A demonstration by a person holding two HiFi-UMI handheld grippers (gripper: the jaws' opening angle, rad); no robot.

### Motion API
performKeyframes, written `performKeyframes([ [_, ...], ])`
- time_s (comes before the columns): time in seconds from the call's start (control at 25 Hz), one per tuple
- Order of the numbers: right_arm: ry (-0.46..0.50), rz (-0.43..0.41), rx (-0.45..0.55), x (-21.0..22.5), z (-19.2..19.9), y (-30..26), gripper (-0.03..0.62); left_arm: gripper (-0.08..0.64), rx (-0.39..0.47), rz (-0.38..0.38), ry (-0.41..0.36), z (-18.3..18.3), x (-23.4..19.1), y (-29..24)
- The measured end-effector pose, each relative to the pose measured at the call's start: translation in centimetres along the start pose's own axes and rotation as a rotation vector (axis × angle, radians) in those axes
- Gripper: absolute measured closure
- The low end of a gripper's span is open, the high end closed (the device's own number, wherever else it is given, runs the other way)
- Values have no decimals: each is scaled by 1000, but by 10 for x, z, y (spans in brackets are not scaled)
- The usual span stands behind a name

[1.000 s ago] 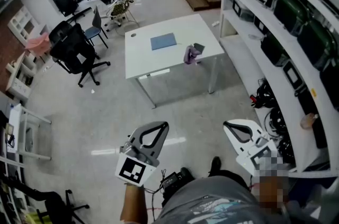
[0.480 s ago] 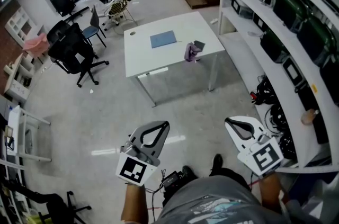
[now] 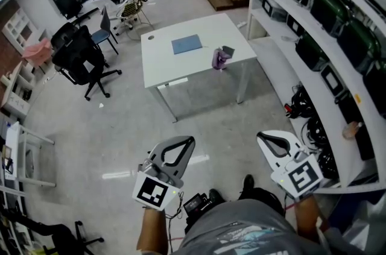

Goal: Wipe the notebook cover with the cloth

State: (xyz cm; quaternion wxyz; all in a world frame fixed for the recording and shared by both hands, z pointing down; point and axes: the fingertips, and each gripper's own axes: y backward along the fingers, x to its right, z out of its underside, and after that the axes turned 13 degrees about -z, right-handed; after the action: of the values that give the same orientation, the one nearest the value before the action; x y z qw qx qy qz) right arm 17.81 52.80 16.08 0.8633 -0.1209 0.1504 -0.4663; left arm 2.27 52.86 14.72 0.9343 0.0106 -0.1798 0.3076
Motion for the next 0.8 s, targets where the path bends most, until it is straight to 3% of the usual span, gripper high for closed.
performKeyframes([
  [0.32, -17, 9, 4, 19, -2, -13, 561, 558, -1, 14, 3, 4, -9, -17],
  [0.8, -12, -72, 34, 109, 3, -52, 561, 558, -67, -27, -2, 11, -38, -100],
])
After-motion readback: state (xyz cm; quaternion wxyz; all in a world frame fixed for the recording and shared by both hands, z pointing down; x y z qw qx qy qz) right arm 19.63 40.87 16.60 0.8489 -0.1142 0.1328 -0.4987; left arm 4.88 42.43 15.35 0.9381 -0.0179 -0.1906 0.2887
